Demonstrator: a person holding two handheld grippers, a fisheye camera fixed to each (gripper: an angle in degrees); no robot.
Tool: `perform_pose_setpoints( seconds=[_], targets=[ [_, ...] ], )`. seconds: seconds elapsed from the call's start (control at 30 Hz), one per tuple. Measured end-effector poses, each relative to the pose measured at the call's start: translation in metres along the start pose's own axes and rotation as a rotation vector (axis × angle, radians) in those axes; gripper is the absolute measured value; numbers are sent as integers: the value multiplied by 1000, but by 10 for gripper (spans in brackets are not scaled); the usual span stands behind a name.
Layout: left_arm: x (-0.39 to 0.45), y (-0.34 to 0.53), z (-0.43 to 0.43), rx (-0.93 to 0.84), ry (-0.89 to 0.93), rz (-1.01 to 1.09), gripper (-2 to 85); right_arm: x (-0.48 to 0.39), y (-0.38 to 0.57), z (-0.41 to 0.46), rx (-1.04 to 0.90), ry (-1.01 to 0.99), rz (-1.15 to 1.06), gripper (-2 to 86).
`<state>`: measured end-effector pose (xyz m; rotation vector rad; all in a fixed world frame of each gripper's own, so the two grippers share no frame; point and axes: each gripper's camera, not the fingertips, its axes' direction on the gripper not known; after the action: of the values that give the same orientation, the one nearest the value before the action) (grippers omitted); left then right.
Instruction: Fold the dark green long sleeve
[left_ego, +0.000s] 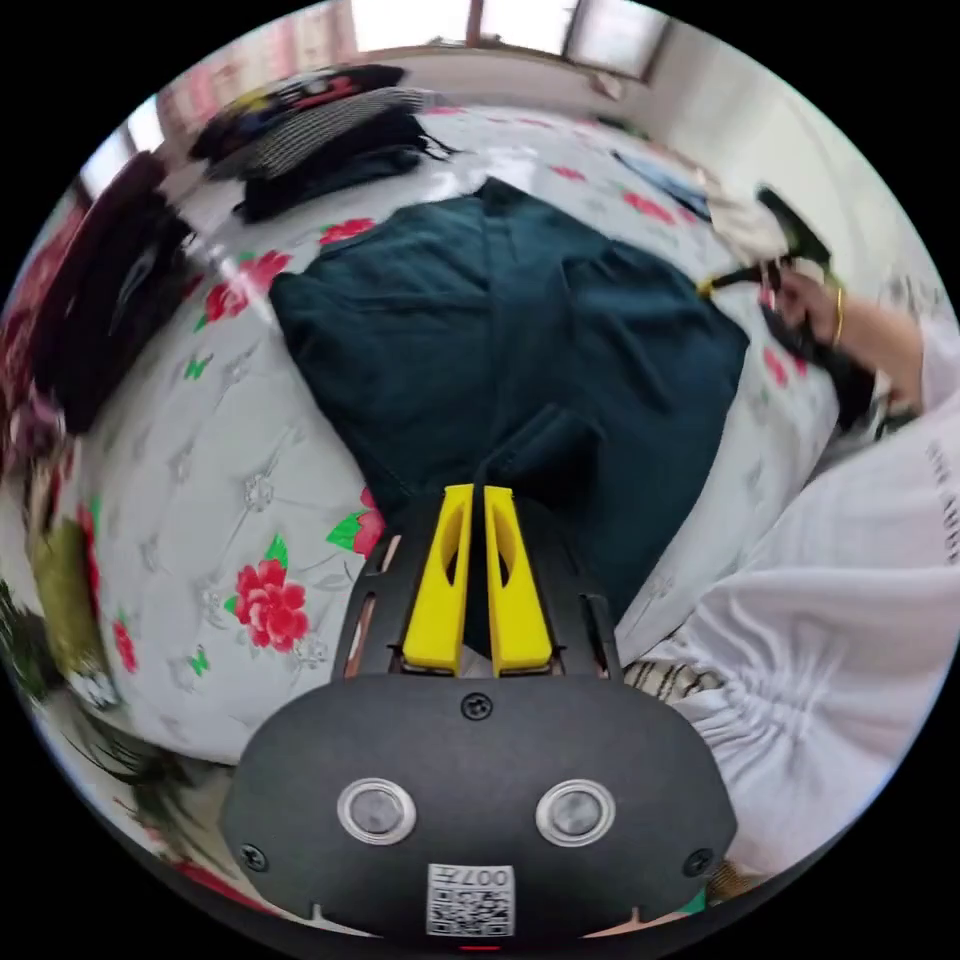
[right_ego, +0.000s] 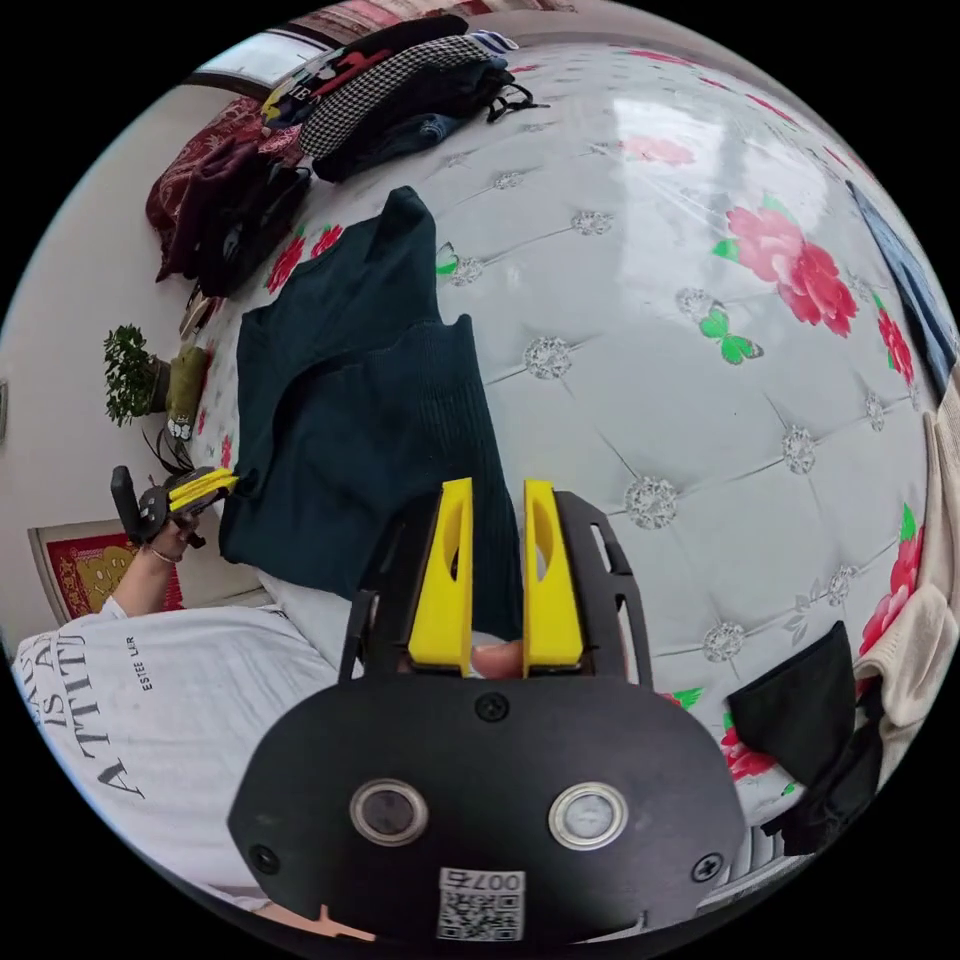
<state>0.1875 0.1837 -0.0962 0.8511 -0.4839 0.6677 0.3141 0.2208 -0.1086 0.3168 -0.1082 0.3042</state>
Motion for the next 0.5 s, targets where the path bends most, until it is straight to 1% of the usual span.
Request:
perform_pose_setpoints(
  seconds=[0.03,0.07,0.1,0.13,0.2,0.27,0.3,0.33,0.43,0.5],
  targets=[
    [-37,13,-15,95,62,-178,-1,-1,2,-5,20,-6,-8,31],
    [-55,21,-21,131,86,-273,-3,-1,5,-12,48,-4,-1,22],
    [-90,41,-25,173,130,-464,-4,-1,8,-15,65,3,7,21],
    [-117,67,-29,221,83,-670,-4,0,12,-21,88,7,13,21],
    [-137,97,-33,275,45,-782,1,3,20,-24,91,-12,14,29],
    [-138,112,-33,244,38,-782,22,7,35,-26,75,-51,23,43],
    [-129,118,-30,208,44,-741,50,8,39,-26,69,-63,22,46],
    [-122,121,-29,189,48,-711,58,10,50,-29,59,-78,20,53],
    [-65,142,-17,56,78,-491,105,19,83,-35,32,-105,16,70],
    [-37,154,-10,13,97,-422,117,26,101,-36,4,-123,22,78]
  ],
)
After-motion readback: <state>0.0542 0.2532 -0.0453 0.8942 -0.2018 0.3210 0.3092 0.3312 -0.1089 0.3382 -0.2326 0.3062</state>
